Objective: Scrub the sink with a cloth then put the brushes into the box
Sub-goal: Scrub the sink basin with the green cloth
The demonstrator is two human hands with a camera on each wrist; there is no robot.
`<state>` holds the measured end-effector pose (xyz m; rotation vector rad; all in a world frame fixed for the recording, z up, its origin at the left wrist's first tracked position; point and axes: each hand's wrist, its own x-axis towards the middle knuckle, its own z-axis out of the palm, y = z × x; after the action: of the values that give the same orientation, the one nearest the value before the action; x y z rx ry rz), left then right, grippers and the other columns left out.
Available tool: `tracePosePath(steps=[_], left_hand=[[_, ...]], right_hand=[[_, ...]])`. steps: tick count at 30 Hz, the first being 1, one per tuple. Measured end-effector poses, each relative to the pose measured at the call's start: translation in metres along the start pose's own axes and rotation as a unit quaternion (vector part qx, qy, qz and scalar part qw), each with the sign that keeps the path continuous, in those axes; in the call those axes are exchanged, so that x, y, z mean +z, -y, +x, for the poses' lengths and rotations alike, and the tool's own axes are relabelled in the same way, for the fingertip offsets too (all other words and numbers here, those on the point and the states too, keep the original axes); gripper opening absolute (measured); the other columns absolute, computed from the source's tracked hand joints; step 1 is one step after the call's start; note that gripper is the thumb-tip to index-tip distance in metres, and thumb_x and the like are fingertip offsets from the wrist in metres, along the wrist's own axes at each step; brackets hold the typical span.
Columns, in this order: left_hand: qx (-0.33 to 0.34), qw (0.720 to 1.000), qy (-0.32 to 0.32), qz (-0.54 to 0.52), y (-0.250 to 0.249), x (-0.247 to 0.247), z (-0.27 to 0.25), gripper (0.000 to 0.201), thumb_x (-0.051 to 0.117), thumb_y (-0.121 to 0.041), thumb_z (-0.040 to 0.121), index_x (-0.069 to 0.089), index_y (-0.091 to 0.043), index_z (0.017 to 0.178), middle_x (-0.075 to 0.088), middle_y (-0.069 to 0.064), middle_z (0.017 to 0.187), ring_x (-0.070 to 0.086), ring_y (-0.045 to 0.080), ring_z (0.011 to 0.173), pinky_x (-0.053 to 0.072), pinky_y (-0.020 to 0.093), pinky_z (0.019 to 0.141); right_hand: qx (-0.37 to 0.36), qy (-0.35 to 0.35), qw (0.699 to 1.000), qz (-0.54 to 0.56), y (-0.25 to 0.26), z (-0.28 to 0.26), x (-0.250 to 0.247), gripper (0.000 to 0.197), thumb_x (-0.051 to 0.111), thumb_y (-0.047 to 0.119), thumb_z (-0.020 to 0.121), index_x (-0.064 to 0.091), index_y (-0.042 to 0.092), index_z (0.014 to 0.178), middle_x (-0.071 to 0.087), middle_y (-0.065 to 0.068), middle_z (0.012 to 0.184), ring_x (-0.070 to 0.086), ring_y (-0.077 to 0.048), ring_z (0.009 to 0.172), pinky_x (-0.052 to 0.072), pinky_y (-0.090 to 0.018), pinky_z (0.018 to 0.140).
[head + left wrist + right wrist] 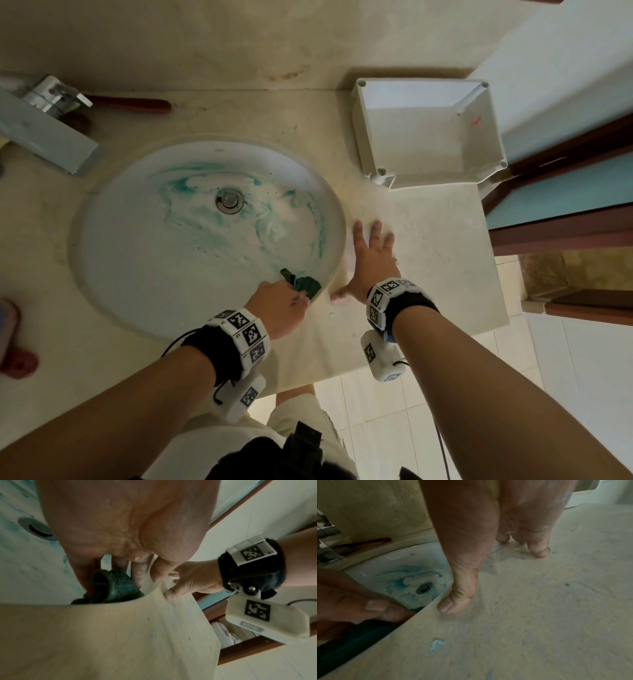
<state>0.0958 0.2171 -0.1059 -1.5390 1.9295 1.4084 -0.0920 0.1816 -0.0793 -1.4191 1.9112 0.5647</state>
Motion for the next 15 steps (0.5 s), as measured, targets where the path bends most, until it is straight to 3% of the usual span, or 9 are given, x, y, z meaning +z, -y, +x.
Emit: tracePosePath(steps=[2,4,6,8,11,13,15], left_hand=[[-0.02,0.999,0.031,-0.006,-0.002,-0.002,0.001,0.048,0.027,-0.04,0.1,0.061,-0.007,0.093,0.065,0.013,0.103,0.057,0.028,0.097,0.04,0.034,0.087],[-0.049,0.996,0.07,-0.037,-0.007,-0.006,0.002,0.053,0.024,-0.048,0.099,0.058,-0.008,0.097,0.064,0.015,0.111,0.057,0.031,0.099,0.041,0.035,0.087],[-0.052,0.995,0.083,-0.019,-0.012,-0.008,0.008,0.052,0.024,-0.047,0.101,0.053,-0.006,0.114,0.06,0.018,0.12,0.057,0.033,0.11,0.043,0.038,0.094],[-0.07,0.993,0.091,0.027,-0.02,-0.013,0.018,0.068,0.02,-0.054,0.1,0.05,-0.001,0.13,0.057,0.02,0.128,0.054,0.031,0.119,0.037,0.038,0.101],[-0.108,0.99,0.09,-0.003,-0.03,-0.017,0.037,0.082,0.013,-0.063,0.097,0.048,0.0,0.136,0.049,0.022,0.139,0.046,0.03,0.129,0.03,0.035,0.107],[-0.108,0.991,0.084,0.003,-0.034,-0.022,0.042,0.072,0.017,-0.056,0.1,0.04,-0.002,0.142,0.045,0.021,0.142,0.044,0.031,0.131,0.03,0.036,0.108],[-0.101,0.99,0.101,0.007,-0.03,-0.024,0.043,0.054,0.018,-0.038,0.105,0.032,-0.004,0.144,0.046,0.022,0.14,0.047,0.034,0.127,0.035,0.037,0.104]], right_hand=[[0.001,0.003,1.0,-0.002,0.0,0.0,0.0,0.154,0.093,0.044,0.052,-0.025,0.028,0.15,-0.033,-0.008,0.156,-0.025,-0.04,0.144,0.012,-0.065,0.113],[0.001,0.004,1.0,-0.004,0.0,0.0,0.0,0.155,0.093,0.043,0.052,-0.026,0.028,0.15,-0.034,-0.009,0.156,-0.025,-0.04,0.143,0.012,-0.066,0.112],[0.001,0.005,1.0,-0.006,0.0,0.001,-0.001,0.155,0.093,0.043,0.052,-0.026,0.027,0.15,-0.034,-0.009,0.155,-0.025,-0.041,0.143,0.012,-0.065,0.112],[0.003,0.005,1.0,-0.007,0.001,0.002,-0.001,0.156,0.094,0.043,0.051,-0.026,0.027,0.15,-0.034,-0.009,0.155,-0.025,-0.041,0.143,0.012,-0.065,0.112],[0.006,0.006,1.0,-0.007,0.001,0.002,0.0,0.156,0.094,0.042,0.051,-0.026,0.028,0.149,-0.035,-0.009,0.155,-0.025,-0.041,0.143,0.013,-0.066,0.112],[0.003,0.007,1.0,-0.003,0.0,0.003,0.0,0.156,0.094,0.042,0.05,-0.026,0.028,0.149,-0.036,-0.008,0.155,-0.025,-0.041,0.143,0.012,-0.066,0.112],[0.003,0.007,1.0,-0.001,0.0,0.002,0.0,0.156,0.094,0.042,0.05,-0.027,0.028,0.149,-0.036,-0.008,0.155,-0.026,-0.041,0.143,0.012,-0.066,0.112]])
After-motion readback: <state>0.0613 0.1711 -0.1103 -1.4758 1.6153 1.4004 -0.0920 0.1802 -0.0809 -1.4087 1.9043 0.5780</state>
